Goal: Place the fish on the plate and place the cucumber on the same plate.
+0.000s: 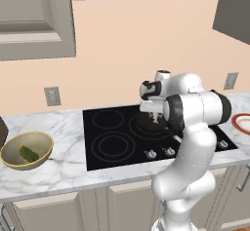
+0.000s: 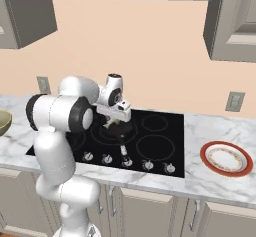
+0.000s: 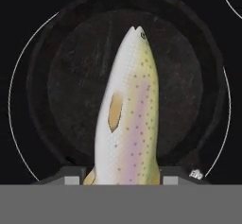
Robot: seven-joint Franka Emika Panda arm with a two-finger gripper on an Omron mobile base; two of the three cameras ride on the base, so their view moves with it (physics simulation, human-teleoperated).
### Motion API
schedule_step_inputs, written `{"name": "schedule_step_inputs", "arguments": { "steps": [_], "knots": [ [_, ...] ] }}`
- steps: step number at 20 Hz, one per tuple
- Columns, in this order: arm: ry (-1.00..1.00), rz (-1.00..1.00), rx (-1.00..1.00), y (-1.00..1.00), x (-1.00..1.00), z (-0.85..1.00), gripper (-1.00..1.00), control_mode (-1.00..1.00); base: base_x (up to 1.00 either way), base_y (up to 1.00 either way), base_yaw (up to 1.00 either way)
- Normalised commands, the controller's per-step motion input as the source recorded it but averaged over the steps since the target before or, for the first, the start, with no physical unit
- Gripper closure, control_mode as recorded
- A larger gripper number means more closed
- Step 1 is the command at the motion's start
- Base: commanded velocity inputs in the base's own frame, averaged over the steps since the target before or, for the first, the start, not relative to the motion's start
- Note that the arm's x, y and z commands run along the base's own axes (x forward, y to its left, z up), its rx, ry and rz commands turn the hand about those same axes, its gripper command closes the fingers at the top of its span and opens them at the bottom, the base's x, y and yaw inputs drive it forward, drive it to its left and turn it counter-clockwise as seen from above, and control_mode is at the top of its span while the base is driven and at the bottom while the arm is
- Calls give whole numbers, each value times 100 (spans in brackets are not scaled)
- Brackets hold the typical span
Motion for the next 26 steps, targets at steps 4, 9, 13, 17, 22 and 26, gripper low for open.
{"name": "schedule_step_inputs", "arguments": {
  "steps": [4,9,13,17,22,26],
  "knots": [
    [-11,2,2,0,-100,63,100,-100,0,0,0],
    [-1,1,0,0,-88,81,100,-100,0,0,0],
    [2,0,0,0,-86,86,100,-100,0,0,0],
    [0,0,0,1,-89,71,100,-100,0,0,0],
    [0,0,-3,16,-88,57,100,-100,0,0,0],
    [-11,1,-4,29,-76,64,100,-100,0,0,0]
  ]
}}
